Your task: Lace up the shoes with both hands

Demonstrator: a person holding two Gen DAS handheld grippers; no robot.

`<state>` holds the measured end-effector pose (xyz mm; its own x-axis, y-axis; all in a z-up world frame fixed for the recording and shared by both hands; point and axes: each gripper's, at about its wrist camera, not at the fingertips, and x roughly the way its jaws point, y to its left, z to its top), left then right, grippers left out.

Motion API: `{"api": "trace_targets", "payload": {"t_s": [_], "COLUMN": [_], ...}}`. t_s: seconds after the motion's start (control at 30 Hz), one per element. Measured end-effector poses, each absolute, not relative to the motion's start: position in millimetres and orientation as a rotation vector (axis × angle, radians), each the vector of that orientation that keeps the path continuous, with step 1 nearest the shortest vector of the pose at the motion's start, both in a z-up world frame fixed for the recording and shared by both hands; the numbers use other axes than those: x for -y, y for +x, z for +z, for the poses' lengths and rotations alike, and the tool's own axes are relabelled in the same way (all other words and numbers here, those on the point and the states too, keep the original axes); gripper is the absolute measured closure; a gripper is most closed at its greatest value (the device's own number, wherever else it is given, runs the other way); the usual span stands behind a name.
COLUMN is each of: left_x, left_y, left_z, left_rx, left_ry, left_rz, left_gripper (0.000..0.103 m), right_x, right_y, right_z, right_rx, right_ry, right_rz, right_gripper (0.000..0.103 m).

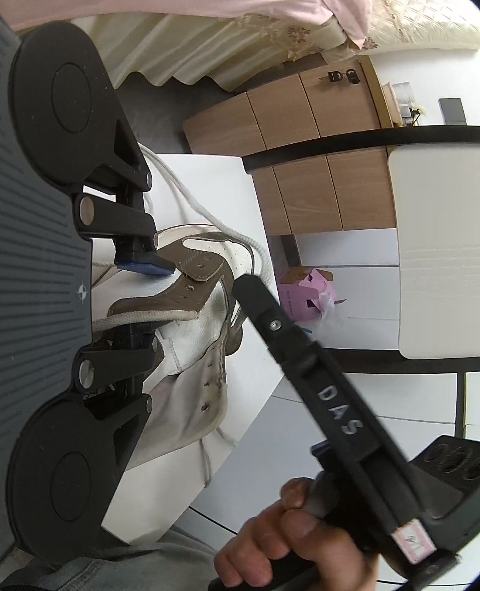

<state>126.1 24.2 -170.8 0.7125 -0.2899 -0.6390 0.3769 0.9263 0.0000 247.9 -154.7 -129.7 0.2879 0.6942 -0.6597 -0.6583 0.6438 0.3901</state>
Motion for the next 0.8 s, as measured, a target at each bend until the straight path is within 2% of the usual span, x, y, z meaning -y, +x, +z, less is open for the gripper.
{"api": "trace_targets", "payload": {"t_s": [0.47,0.63,0.8], "left_x": [-20.1,-28.3,-42.6], "left_y": [126.3,128.5,131.2], "left_z": [-170.7,-166.9,-157.4], "left_rx": [-0.686,-0.695,-0.704], "left_ry": [0.144,0.079,-0.036], "left_rz": [-0.37,-0.366,-0.379], "left_gripper": [0.079,0.078,0.076], "right_x": [139.8,173.4,214.8], "right_y": [244.1,252.2,261.5], "right_z": [-64.5,-63.9,-88.5], "right_rx": [-0.748,-0.706,-0.732], "right_ry": [0.178,0.266,0.29], "right_rz": [0.984,0.84,0.615], "right_gripper": [0.101,0.1,0.1]}}
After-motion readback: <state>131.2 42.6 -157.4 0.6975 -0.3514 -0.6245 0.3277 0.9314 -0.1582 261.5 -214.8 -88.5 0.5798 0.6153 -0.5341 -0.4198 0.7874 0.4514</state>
